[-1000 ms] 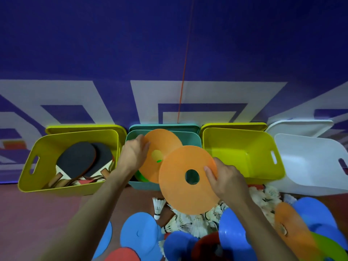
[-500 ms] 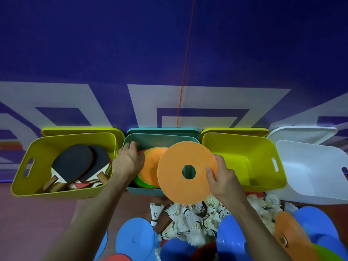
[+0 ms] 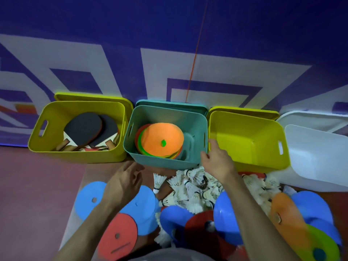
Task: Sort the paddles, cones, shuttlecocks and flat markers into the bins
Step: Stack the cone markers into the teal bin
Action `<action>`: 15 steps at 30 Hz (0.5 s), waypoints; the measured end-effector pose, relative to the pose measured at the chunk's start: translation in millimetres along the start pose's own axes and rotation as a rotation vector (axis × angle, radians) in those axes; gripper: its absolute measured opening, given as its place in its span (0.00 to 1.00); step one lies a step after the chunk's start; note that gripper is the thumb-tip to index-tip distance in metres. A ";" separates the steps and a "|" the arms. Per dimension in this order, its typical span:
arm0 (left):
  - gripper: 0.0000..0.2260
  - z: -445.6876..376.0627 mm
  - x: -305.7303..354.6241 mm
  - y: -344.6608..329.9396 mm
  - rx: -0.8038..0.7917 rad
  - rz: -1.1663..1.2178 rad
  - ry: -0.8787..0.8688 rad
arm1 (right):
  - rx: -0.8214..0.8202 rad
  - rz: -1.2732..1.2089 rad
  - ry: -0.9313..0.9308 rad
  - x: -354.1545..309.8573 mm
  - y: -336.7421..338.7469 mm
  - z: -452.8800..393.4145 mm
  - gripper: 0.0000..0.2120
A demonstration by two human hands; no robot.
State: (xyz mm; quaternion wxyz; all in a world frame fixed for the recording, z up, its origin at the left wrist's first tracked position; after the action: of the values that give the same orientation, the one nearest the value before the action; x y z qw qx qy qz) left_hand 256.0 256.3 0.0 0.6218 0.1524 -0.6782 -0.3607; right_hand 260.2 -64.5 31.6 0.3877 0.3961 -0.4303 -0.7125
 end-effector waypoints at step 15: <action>0.26 92.9 -5.7 -112.6 -0.632 -0.136 -0.217 | -0.118 0.098 -0.113 159.8 -104.9 173.0 0.44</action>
State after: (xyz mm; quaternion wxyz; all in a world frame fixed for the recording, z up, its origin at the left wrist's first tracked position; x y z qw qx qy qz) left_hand 141.3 209.8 -77.6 0.5372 -0.0423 -0.5832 -0.6079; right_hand 21.0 -119.8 -47.1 0.4198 0.3103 -0.4275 -0.7380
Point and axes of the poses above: each hand's wrist, its own z-axis away from the middle knuckle, its own y-axis out of the back of the hand, x = y × z, the point moved 7 cm from there along -z, towards the middle knuckle, and after that the axes turned 10 degrees about z, right-handed, at the moved point
